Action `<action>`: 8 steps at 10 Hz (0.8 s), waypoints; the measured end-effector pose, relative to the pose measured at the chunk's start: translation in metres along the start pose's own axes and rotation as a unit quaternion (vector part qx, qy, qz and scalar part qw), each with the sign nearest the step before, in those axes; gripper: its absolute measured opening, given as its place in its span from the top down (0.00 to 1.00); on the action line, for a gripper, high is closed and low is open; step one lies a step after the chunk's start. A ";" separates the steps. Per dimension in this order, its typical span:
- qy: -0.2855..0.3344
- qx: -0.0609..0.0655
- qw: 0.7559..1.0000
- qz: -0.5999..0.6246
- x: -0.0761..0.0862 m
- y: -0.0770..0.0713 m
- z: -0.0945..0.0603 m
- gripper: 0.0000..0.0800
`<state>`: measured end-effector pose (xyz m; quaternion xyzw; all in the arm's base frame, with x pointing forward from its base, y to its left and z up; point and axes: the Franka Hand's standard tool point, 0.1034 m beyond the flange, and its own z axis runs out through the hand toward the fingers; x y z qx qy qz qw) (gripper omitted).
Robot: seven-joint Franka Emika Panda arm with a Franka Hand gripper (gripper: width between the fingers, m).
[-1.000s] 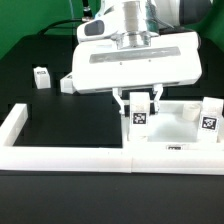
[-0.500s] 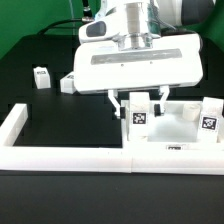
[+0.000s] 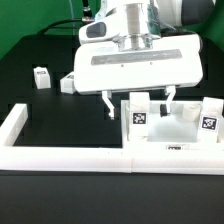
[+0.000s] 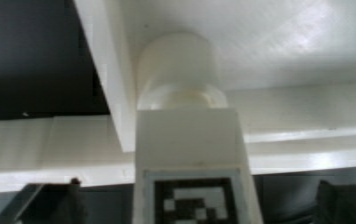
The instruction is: Assemble square table
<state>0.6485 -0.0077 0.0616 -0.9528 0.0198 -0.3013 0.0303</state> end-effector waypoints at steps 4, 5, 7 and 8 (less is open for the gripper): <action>-0.050 0.019 0.999 -0.003 0.018 -0.001 -0.017 0.19; -0.054 0.017 0.998 -0.003 0.021 0.004 -0.016 0.19; -0.129 0.042 0.991 0.020 0.015 0.000 -0.011 0.19; -0.162 0.051 0.985 0.035 0.014 -0.007 -0.010 0.19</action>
Offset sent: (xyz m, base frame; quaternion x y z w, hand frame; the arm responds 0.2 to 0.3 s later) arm 0.0106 -0.0214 0.0358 -0.0277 -0.1263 -0.0206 0.9914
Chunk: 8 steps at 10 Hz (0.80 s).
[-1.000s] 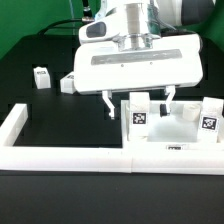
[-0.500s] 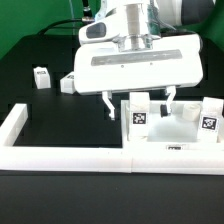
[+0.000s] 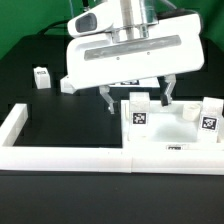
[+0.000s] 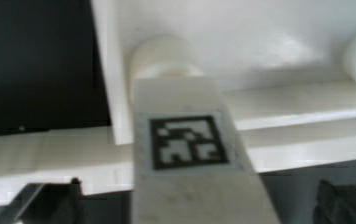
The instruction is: Assemble square table
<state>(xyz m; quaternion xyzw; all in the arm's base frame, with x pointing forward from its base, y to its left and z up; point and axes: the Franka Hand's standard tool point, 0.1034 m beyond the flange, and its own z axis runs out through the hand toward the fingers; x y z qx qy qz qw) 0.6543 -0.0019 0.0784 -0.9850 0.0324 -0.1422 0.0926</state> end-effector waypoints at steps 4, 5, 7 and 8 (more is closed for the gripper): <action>-0.062 0.014 0.998 0.004 0.004 0.002 0.007 0.19; -0.066 0.014 0.998 0.014 0.001 -0.001 0.008 0.19; -0.066 0.015 0.997 0.041 0.002 -0.001 0.008 0.36; -0.062 0.008 0.995 0.084 0.003 0.006 0.007 0.53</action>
Offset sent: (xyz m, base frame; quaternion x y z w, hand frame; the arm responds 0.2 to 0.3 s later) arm -0.0117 -0.0227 -0.0122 -0.0181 0.0432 -0.0244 0.9986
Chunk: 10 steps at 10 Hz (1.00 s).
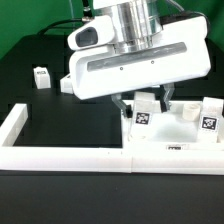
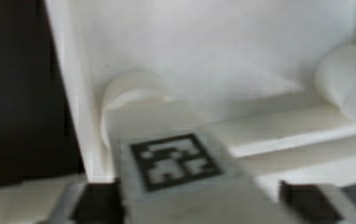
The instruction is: Assemble square table
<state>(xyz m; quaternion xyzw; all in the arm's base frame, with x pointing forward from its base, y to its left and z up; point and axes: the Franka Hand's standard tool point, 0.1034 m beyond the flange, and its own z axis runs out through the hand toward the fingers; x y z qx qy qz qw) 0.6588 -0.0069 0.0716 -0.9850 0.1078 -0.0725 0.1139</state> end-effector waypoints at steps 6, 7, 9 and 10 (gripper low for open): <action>0.010 0.005 0.963 0.269 0.001 0.011 0.005 0.64; 0.011 0.005 0.939 0.343 0.002 0.010 0.005 0.64; 0.008 0.018 0.868 0.496 0.003 0.006 0.007 0.64; 0.005 0.034 0.818 0.574 0.004 0.007 0.008 0.64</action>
Offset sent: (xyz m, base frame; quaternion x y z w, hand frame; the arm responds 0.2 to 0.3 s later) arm 0.0000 0.0000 0.0000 0.0000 0.0000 0.1938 0.9810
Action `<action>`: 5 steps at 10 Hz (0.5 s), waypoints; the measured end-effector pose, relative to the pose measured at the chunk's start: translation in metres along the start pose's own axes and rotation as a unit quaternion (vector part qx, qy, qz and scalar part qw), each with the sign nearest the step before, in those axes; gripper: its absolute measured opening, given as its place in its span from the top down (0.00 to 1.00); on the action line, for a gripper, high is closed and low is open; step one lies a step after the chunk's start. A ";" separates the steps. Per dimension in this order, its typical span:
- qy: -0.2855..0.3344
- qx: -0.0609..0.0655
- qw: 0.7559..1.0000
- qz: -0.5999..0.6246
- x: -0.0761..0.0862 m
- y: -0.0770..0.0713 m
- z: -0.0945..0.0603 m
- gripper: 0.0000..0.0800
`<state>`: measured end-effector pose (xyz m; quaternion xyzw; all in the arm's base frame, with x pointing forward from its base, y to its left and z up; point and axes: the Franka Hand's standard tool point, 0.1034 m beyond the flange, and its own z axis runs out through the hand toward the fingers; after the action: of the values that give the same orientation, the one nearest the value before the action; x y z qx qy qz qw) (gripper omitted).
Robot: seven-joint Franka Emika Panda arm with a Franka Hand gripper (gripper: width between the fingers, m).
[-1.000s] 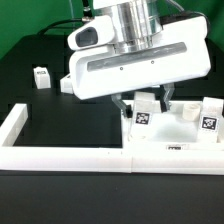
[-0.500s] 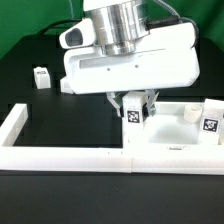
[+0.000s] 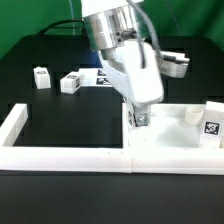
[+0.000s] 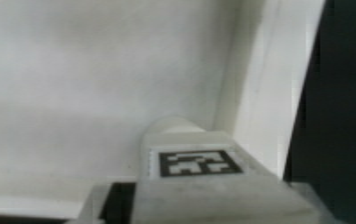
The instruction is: Assemble square table
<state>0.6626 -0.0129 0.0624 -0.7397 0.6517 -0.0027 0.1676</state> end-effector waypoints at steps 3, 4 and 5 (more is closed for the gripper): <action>-0.009 0.001 1.000 0.010 0.001 0.001 0.000 0.56; -0.009 0.001 1.000 0.005 0.000 0.001 0.000 0.39; -0.022 -0.031 0.991 -0.127 -0.006 0.004 -0.001 0.39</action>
Offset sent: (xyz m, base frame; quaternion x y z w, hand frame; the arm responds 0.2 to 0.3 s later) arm 0.0000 0.0000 0.0000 0.0000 0.0000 0.0000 1.0000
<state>0.6579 -0.0080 0.0640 -0.8215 0.5479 0.0128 0.1575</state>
